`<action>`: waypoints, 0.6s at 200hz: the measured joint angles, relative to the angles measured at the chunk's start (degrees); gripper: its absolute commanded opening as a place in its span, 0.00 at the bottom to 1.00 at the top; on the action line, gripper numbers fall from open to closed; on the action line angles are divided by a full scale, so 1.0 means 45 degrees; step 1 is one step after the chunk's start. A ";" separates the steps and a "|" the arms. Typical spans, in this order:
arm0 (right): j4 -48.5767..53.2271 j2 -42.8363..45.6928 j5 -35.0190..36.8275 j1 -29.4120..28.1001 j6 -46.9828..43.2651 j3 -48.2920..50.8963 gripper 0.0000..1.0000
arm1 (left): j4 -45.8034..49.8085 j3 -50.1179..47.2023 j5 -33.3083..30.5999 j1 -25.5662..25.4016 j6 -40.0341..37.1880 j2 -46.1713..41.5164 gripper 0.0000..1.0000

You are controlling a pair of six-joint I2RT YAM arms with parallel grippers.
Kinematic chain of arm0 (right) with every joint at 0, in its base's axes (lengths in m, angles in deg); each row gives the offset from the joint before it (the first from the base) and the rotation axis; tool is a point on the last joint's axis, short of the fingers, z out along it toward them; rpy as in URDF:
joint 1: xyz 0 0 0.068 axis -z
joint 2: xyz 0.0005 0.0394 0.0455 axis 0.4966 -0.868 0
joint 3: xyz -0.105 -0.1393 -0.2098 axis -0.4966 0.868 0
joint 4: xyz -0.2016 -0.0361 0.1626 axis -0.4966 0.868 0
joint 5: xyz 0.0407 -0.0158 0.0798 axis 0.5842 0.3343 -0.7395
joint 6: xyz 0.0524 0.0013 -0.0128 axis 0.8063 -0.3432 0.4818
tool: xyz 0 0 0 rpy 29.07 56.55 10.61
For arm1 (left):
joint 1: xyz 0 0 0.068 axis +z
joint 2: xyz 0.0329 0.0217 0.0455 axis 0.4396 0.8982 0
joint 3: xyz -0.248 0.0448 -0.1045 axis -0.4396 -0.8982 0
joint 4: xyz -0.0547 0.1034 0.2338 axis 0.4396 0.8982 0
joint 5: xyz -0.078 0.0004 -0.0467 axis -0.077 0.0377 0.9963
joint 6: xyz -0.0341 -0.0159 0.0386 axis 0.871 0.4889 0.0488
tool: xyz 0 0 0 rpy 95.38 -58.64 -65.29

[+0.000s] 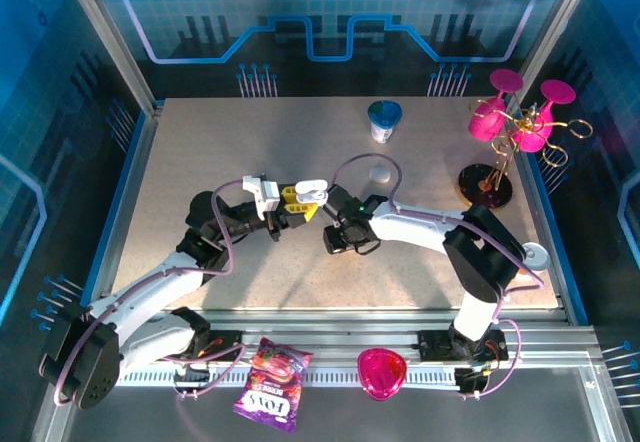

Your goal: Insert the wireless bluetooth earbuds into the charging case

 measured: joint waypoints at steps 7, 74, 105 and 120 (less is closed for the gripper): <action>-0.0044 -0.0092 -0.0010 0.0000 0.0000 -0.0015 0.41 | 0.0010 0.0000 0.0000 0.0000 -0.0015 -0.0010 0.16; 0.0039 0.0107 0.0053 -0.0044 0.0000 0.0015 0.43 | 0.0068 0.0000 0.0000 0.0000 -0.0029 -0.0010 0.16; 0.0044 0.0403 0.0180 -0.0277 -0.0063 -0.0073 0.45 | 0.0063 0.0000 0.0000 0.0000 -0.0029 0.0000 0.16; 0.0097 0.0359 0.0214 -0.0461 -0.0117 -0.0204 0.45 | 0.0063 0.0000 0.0000 0.0000 -0.0024 0.0005 0.16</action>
